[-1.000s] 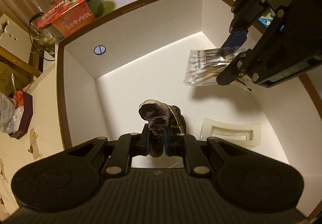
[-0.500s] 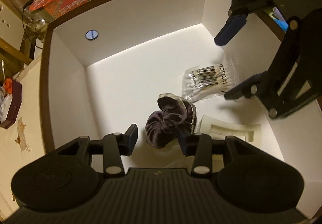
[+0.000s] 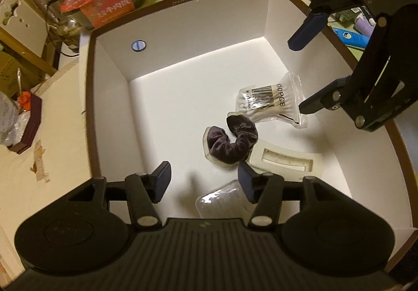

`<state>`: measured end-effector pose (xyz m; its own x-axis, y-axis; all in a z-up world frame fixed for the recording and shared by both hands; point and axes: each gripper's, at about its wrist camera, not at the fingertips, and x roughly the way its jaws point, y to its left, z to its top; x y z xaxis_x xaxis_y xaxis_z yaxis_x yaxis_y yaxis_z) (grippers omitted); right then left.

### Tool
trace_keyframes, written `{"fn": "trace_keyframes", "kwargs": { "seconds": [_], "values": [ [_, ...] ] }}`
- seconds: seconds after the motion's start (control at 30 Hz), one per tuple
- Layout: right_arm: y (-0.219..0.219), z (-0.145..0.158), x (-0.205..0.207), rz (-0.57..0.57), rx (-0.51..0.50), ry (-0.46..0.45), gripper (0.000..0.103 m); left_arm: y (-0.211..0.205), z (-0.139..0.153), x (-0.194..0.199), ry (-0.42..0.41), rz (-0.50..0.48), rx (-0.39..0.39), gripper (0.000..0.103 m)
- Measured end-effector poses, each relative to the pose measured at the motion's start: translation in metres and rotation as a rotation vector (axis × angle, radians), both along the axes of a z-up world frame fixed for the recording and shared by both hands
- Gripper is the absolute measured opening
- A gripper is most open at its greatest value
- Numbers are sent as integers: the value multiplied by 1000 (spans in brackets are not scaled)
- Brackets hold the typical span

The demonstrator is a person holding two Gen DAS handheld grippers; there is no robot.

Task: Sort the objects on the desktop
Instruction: 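Carry scrunchie and swab bag into the box and open both tools, then withdraw both tools from the box toward the remaining items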

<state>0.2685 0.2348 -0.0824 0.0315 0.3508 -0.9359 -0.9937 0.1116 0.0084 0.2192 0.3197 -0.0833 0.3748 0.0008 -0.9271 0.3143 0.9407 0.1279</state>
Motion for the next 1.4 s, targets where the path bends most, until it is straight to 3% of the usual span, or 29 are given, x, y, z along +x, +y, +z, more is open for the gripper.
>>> {"fn": "trace_keyframes", "kwargs": {
  "seconds": [0.1, 0.83, 1.4],
  "values": [
    [-5, 5, -3, 3, 11, 0, 69, -3, 7, -6, -10, 16, 9, 63],
    [-70, 46, -38, -16, 153, -22, 69, -51, 60, -62, -120, 80, 86, 82],
    [-141, 69, -40, -47, 245, 8, 70, -107, 82, -102, -158, 136, 106, 83]
  ]
}}
